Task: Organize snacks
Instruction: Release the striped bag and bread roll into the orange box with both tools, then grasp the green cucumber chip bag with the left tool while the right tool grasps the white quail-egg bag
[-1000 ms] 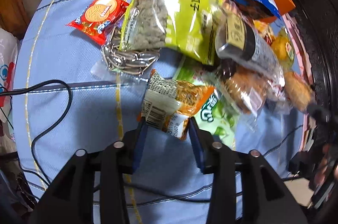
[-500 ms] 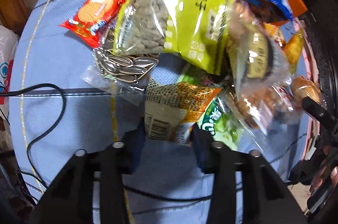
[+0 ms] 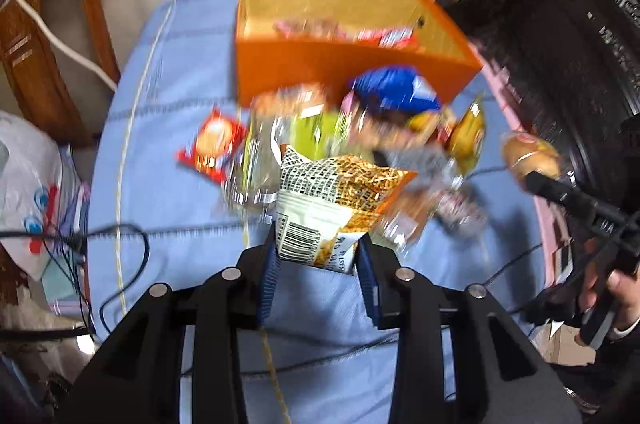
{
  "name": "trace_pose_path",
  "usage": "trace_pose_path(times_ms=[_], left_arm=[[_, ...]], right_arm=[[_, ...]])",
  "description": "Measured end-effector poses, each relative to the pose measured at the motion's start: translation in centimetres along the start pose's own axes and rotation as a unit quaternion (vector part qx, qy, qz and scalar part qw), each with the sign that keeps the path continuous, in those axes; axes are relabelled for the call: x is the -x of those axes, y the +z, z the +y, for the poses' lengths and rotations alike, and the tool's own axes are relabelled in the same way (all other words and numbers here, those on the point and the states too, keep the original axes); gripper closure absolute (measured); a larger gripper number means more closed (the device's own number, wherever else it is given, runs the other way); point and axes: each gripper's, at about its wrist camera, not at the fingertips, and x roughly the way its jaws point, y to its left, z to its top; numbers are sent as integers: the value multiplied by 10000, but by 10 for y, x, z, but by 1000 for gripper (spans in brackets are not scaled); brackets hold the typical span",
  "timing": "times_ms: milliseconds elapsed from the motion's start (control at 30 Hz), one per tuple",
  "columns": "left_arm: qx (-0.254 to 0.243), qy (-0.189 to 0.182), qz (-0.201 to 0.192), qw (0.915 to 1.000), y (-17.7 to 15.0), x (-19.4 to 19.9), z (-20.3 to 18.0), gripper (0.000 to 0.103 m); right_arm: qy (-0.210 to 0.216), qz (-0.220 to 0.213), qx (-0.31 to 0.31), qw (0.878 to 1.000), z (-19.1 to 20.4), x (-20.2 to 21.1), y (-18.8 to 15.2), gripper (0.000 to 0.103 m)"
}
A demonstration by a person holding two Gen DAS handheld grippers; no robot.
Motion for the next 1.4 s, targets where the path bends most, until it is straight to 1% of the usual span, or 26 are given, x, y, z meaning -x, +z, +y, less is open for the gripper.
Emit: trace_pose_path(times_ms=[100, 200, 267, 300, 333, 400, 433, 467, 533, 567, 600, 633, 667, 700, 733, 767, 800, 900, 967, 1100, 1167, 1267, 1400], left_arm=[[-79, -83, -168, 9998, 22, 10, -8, 69], [-216, -68, -348, 9991, 51, 13, -14, 69], [-242, -69, -470, 9986, 80, 10, -20, 69], [-249, -60, -533, 9982, 90, 11, -21, 69], [-300, -67, -628, 9976, 107, 8, -25, 69], [-323, 23, -693, 9971, 129, 0, -29, 68], [-327, -11, -716, 9969, 145, -7, -31, 68], [-318, -10, -693, 9971, 153, -14, -31, 68], [-225, 61, -635, 9977, 173, -29, -30, 68], [-153, 36, -577, 9982, 183, -39, -27, 67], [-67, 47, -487, 9988, 191, -50, -24, 62], [45, 130, -419, 9990, 198, -60, -20, 47], [132, 245, -423, 9987, 200, -66, -17, 35], [197, 435, -506, 9976, 201, -69, -15, 13], [213, 653, -606, 9958, 201, -70, -13, 7], [174, 878, -670, 9937, 199, -71, -13, 7], [114, 928, -624, 9937, 197, -73, -12, 7], [54, 946, -434, 9946, 183, -74, -4, 7], [64, 985, -409, 9943, 169, -70, 5, 7], [292, 1020, -320, 9938, 132, -57, 27, 7], [383, 1041, -209, 9936, 110, -53, 37, 7], [523, 1136, -117, 9921, 80, -50, 49, 7], [699, 1195, 159, 9902, 35, -55, 63, 7]], right_arm=[[79, -199, 186, 9996, 9, 8, 18, 33], [105, -448, 350, 9983, 14, 12, 47, 33], [102, -642, 406, 9971, 14, 12, 70, 33], [101, -714, 424, 9965, 14, 10, 81, 33], [106, -786, 425, 9959, 14, 7, 93, 33], [93, -889, 422, 9951, 12, -4, 119, 33], [72, -899, 415, 9951, 11, -10, 126, 33], [57, -885, 380, 9953, 8, -20, 139, 33], [43, -854, 323, 9958, 4, -36, 156, 32], [21, -851, 310, 9959, 3, -43, 161, 32], [-1, -842, 261, 9961, 1, -52, 168, 30], [-3, -812, 187, 9965, -1, -60, 173, 28], [15, -746, 95, 9972, -5, -67, 177, 27], [-2, -683, -30, 9977, -10, -73, 180, 27], [-50, -638, -136, 9979, -14, -77, 180, 26], [-42, -604, -189, 9980, -14, -79, 178, 26], [4, -566, -231, 9981, -16, -80, 175, 26], [-21, -409, -319, 9987, -23, -80, 155, 24], [-21, -332, -361, 9988, -26, -76, 138, 17], [-48, -93, -295, 9995, -27, -66, 95, 13], [-105, 34, -260, 9996, -28, -60, 75, 8], [-61, 178, -348, 9992, -30, -53, 47, 7], [-127, 435, -547, 9975, -31, -51, 11, 7]])
